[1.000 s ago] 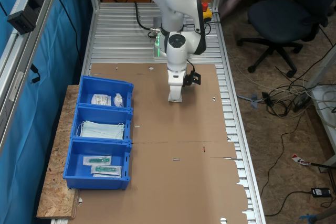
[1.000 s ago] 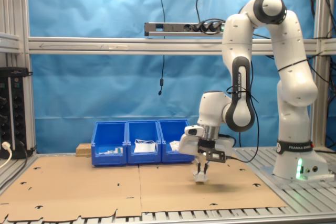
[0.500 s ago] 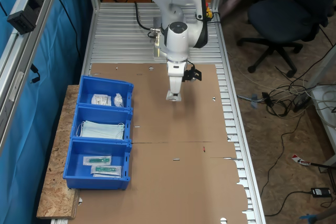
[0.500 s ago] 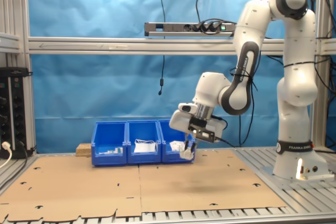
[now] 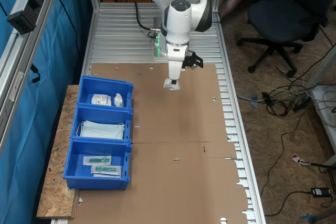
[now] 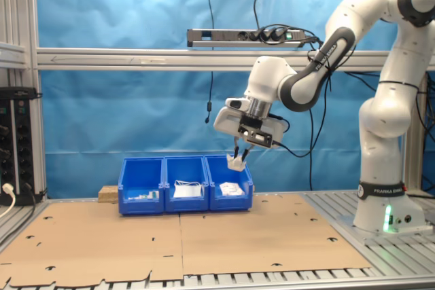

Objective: Pick and place sorting task of medical equipment.

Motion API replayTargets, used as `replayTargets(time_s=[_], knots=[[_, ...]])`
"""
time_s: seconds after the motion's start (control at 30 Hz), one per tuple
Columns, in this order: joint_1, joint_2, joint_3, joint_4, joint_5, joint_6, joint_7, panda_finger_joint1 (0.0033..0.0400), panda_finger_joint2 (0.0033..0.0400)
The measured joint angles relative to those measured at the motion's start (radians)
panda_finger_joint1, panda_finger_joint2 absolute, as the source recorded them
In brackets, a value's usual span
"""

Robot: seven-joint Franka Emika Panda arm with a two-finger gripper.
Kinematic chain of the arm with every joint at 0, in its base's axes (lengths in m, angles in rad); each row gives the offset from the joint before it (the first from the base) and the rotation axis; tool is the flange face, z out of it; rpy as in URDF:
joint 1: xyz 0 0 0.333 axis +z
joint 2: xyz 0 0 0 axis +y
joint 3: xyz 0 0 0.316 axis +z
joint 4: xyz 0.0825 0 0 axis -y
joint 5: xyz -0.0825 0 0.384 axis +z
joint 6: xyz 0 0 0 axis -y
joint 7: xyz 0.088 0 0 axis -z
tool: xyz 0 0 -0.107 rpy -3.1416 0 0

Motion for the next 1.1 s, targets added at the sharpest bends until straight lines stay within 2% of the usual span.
replayTargets(time_s=[0.23, 0.5, 0.63, 0.67, 0.8, 0.93, 1.1], knots=[[-0.05, -0.069, -0.005, 0.053, 0.0, -0.184, 0.0, 0.0071, 0.0071], [-0.166, -0.097, -0.005, 0.097, 0.0, -0.331, 0.0, 0.0071, 0.0071], [-0.238, -0.101, -0.001, 0.108, 0.0, -0.38, 0.0, 0.0071, 0.0071], [-0.274, -0.101, 0.002, 0.111, 0.0, -0.398, 0.0, 0.0071, 0.0071], [-0.342, -0.1, 0.008, 0.117, 0.0, -0.427, 0.0, 0.0071, 0.0071], [-0.394, -0.095, 0.013, 0.128, 0.0, -0.448, 0.0, 0.0071, 0.0071], [-0.436, -0.074, 0.017, 0.154, 0.0, -0.465, 0.0, 0.0071, 0.0071]])
